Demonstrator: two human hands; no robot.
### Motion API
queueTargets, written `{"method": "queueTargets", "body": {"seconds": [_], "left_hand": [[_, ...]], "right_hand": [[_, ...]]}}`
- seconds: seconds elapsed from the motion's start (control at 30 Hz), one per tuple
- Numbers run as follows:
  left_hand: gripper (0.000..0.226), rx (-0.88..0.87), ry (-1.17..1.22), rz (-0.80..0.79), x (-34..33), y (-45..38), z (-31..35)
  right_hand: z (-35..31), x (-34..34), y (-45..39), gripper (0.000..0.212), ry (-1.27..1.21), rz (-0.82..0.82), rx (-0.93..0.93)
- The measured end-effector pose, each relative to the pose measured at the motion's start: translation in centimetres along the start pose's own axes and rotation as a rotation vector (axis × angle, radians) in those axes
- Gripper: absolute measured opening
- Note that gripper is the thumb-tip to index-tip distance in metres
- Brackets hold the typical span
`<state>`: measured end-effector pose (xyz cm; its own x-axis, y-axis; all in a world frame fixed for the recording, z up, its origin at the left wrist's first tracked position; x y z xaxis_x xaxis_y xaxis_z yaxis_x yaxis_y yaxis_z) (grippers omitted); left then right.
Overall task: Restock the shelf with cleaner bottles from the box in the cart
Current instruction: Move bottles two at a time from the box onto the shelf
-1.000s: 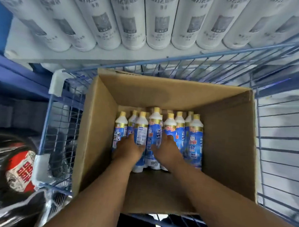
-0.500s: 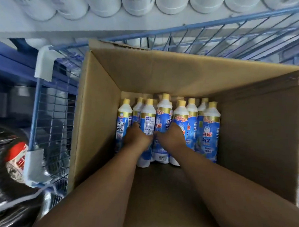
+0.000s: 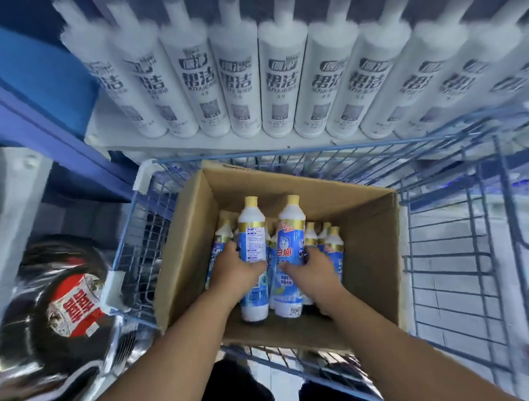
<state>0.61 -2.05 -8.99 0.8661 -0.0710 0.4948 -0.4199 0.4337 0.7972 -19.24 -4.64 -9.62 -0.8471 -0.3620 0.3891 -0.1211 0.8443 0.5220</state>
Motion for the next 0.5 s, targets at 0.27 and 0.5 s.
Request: {"method": "queueTargets", "body": {"seconds": [0.27, 0.5], "left_hand": [[0.032, -0.223, 0.103, 0.145, 6.4, 12.5, 6.3], [0.034, -0.440, 0.302, 0.240, 11.8, 22.1, 12.7]], "right_hand": [[-11.2, 8.7, 6.4, 0.030, -0.012, 0.044, 0.297], [-21.2, 15.6, 10.5, 0.030, -0.015, 0.081, 0.549]]}}
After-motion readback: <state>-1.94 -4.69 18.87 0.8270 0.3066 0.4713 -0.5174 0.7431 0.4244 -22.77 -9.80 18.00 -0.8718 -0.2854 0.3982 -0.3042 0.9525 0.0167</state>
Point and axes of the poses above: each hand's wrist, its own y-axis away from the middle knuckle, its own x-axis out of the back of the hand, z = x × y, the point moved 9 cm from there along -y, towards the middle knuckle, and after that the axes turned 14 degrees about x, right-handed, at the moved point
